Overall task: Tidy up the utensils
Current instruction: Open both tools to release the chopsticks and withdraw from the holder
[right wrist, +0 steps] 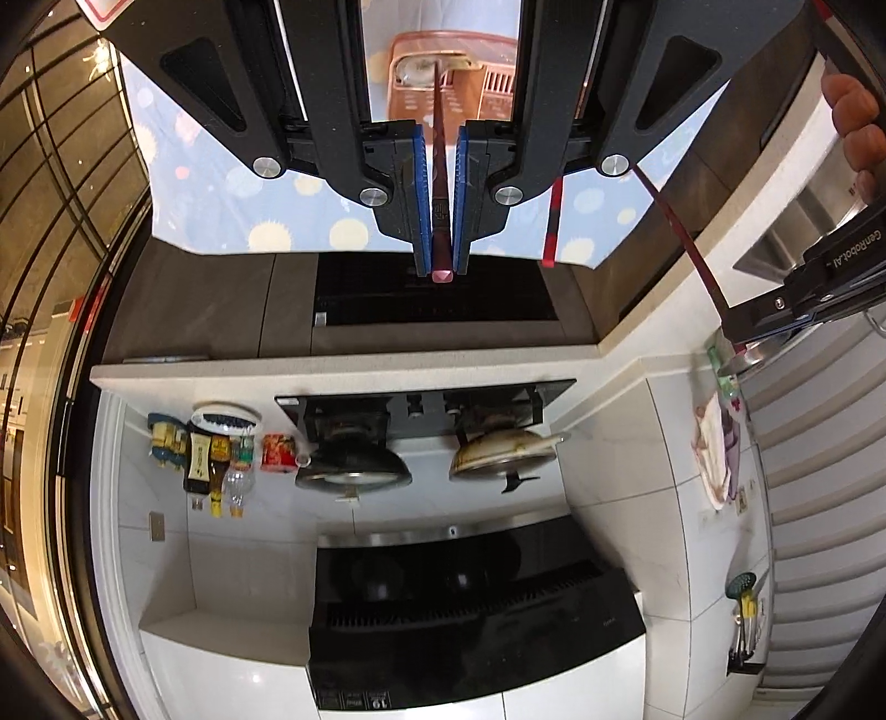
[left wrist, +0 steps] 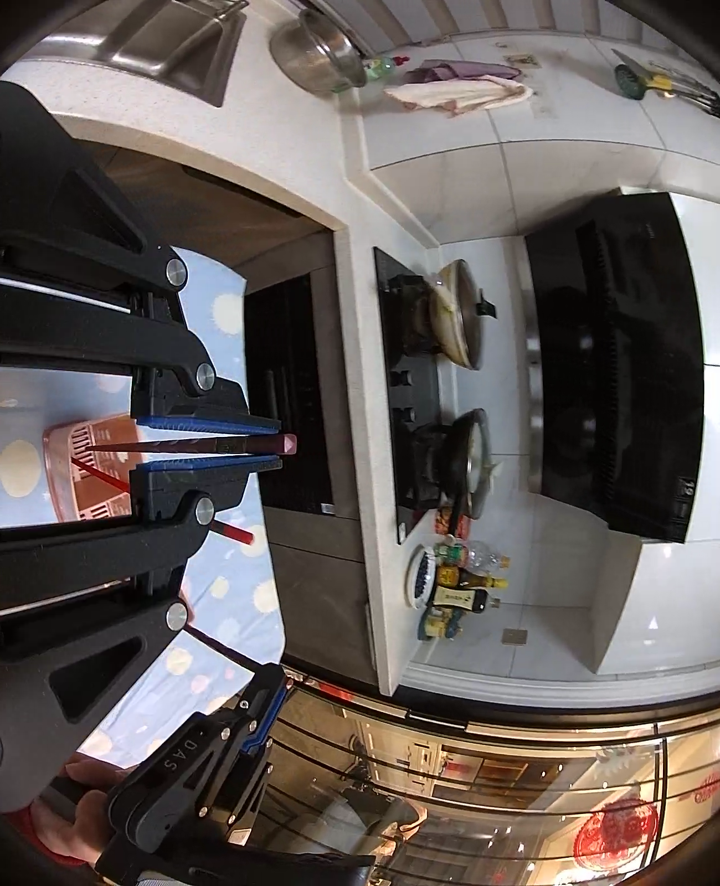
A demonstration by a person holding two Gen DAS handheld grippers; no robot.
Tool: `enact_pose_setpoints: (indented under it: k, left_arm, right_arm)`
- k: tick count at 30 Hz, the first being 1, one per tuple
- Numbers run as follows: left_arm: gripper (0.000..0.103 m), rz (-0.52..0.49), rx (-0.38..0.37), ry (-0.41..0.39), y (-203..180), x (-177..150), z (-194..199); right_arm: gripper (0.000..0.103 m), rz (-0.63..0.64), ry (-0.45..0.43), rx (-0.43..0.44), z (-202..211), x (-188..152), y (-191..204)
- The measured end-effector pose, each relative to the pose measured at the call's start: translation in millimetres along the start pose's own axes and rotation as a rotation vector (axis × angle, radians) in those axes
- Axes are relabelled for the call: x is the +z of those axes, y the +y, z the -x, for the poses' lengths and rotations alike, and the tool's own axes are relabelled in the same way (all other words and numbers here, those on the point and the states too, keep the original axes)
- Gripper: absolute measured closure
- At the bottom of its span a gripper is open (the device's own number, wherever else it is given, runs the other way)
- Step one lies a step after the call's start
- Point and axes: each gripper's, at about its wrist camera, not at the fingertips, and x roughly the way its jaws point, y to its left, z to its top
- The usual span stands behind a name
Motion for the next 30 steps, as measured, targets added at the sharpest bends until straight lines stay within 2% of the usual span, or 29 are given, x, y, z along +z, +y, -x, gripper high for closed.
enact_pose_setpoints:
  k: [2, 3, 4, 5, 6, 8, 10, 12, 16, 20, 26, 30]
  left_arm:
    - [0.093, 0.012, 0.017, -0.003, 3, -4, 2]
    - [0.081, 0.017, 0.026, -0.003, 4, -6, 5]
    - [0.073, 0.023, 0.03, -0.011, 5, -8, 9]
    - [0.057, 0.026, 0.043, -0.022, 7, -10, 13]
    - [0.045, 0.027, 0.065, -0.034, 8, -12, 20]
    - [0.03, 0.032, 0.086, -0.049, 9, -16, 28]
    - [0.026, 0.037, 0.086, -0.057, 12, -23, 40]
    - [0.017, 0.04, 0.088, -0.053, 14, -32, 50]
    - [0.014, 0.015, 0.102, -0.026, 12, -62, 71]
    - [0.014, 0.006, 0.083, 0.038, 7, -106, 85]
    - [0.014, -0.017, 0.094, 0.134, -9, -173, 101]
    - [0.014, -0.044, 0.087, 0.235, -21, -224, 104]
  right_arm:
    - [0.087, -0.002, -0.005, -0.006, 4, -3, 1]
    - [0.084, 0.001, -0.014, -0.012, 9, -4, 2]
    - [0.075, 0.004, -0.025, -0.019, 14, -4, 3]
    - [0.063, 0.005, -0.036, -0.024, 20, -5, 4]
    - [0.06, 0.005, -0.049, -0.028, 27, -6, 4]
    - [0.054, 0.003, -0.071, -0.028, 42, -10, 4]
    - [0.051, 0.004, -0.083, -0.027, 59, -16, 5]
    - [0.048, 0.004, -0.087, -0.024, 77, -27, 5]
    - [0.047, 0.018, -0.069, -0.029, 108, -59, 8]
    - [0.047, 0.035, -0.008, -0.031, 134, -105, 11]
    - [0.047, 0.097, 0.114, -0.089, 162, -185, 23]
    - [0.047, 0.097, 0.208, -0.101, 174, -237, 23]
